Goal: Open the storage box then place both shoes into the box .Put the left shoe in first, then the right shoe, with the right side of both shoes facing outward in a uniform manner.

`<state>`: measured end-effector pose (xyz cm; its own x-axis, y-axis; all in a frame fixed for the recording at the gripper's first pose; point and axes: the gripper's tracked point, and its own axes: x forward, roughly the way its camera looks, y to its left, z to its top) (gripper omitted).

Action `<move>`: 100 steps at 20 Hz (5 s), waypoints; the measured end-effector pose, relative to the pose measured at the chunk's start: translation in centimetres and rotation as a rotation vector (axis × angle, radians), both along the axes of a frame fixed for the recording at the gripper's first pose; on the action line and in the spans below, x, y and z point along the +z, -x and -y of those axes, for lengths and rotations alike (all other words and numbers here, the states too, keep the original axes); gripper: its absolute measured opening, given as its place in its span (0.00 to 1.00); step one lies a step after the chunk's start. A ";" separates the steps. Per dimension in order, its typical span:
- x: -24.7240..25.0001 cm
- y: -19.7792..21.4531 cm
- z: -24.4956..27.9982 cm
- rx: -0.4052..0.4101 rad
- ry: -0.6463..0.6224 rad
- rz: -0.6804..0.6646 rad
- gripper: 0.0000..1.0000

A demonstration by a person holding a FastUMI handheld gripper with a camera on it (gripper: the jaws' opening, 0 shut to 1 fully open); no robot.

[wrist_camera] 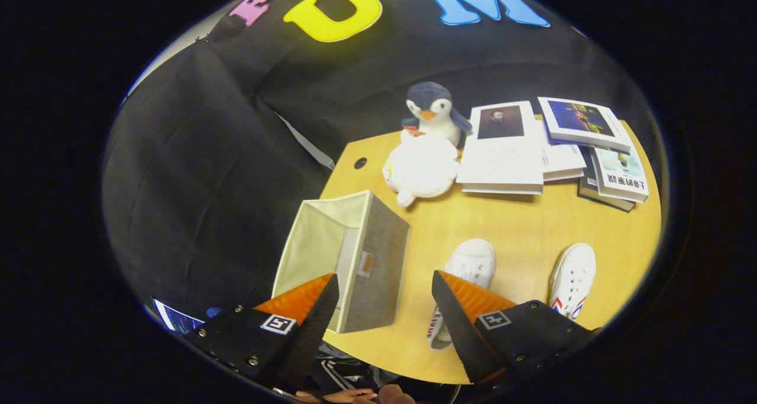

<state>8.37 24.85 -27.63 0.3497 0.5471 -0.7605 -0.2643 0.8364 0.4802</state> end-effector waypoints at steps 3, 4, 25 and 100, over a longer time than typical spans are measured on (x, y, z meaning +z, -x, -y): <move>-2.2 0.7 1.5 -0.015 0.015 -0.068 0.96; -2.8 0.9 1.9 -0.019 0.025 -0.084 0.96; -19.1 4.3 6.6 0.035 0.282 -0.356 0.90; 5.6 -0.9 -3.1 0.184 0.129 -0.148 0.97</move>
<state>9.23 27.92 -22.01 0.1333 0.4862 -0.8636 -0.3524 0.8377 0.4173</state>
